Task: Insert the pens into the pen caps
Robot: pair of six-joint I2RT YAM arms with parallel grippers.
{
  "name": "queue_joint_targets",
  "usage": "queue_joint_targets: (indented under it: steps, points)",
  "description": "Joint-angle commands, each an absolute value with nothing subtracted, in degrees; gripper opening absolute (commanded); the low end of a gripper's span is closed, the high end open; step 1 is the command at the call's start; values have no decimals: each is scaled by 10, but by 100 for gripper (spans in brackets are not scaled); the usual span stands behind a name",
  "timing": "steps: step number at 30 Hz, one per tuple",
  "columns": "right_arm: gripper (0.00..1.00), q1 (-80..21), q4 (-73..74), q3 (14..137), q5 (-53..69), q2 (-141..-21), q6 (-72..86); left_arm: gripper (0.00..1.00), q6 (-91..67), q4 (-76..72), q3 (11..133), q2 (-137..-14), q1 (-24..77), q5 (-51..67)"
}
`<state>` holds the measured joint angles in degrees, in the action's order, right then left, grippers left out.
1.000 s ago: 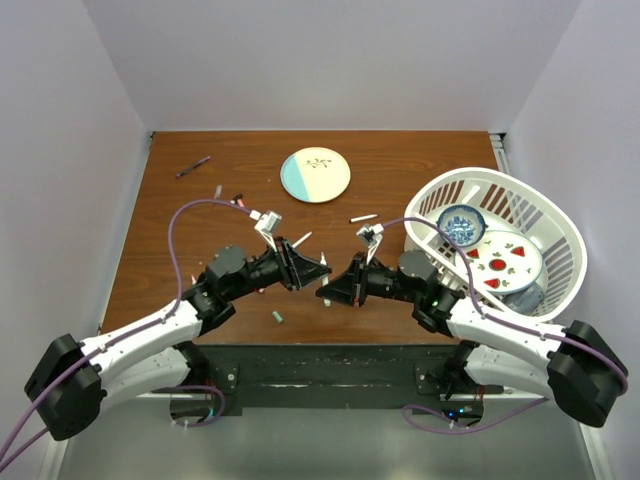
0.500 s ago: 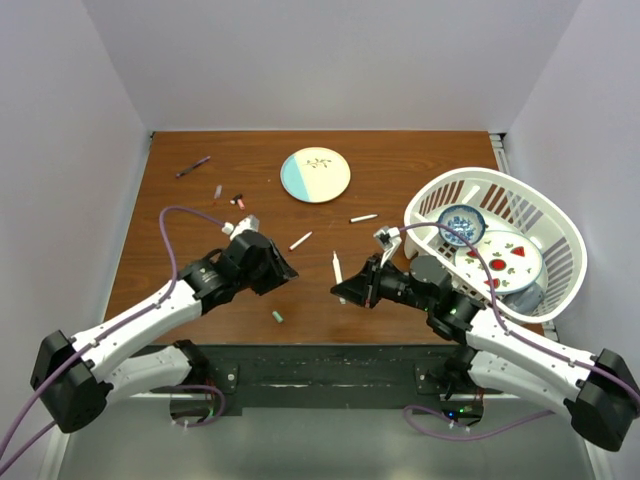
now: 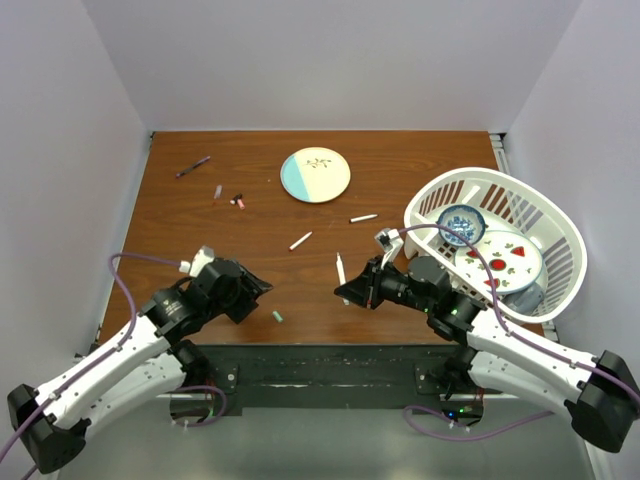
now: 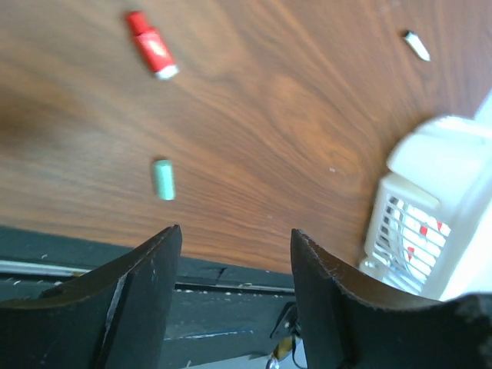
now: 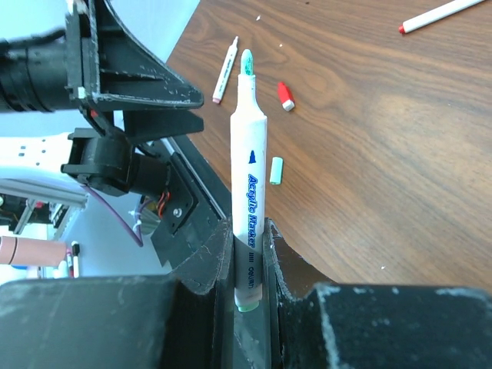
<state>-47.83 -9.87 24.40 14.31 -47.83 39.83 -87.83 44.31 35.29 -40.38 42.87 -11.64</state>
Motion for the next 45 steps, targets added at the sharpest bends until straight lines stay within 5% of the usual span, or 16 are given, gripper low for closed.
queue_joint_targets:
  steps: [1, 15, 32, 37, 41, 45]
  points:
    - [0, -479, -97, 255, 127, -475, 391, 63, -958, 473, 336, -411, 428, -141]
    - [0, -479, -59, 264, 110, -467, 376, 51, -901, 407, 373, -663, 429, -79]
    - [0, -479, -38, 274, 99, -466, 355, 38, -858, 374, 395, -808, 428, -41]
    - [0, -479, -38, 276, 99, -470, 354, 24, -838, 377, 399, -840, 431, -25]
    - [0, -479, -45, 271, 104, -473, 357, 0, -818, 358, 390, -845, 431, -21]
    - [0, -479, -55, 262, 125, -483, 361, 0, -785, 317, 391, -835, 431, -18]
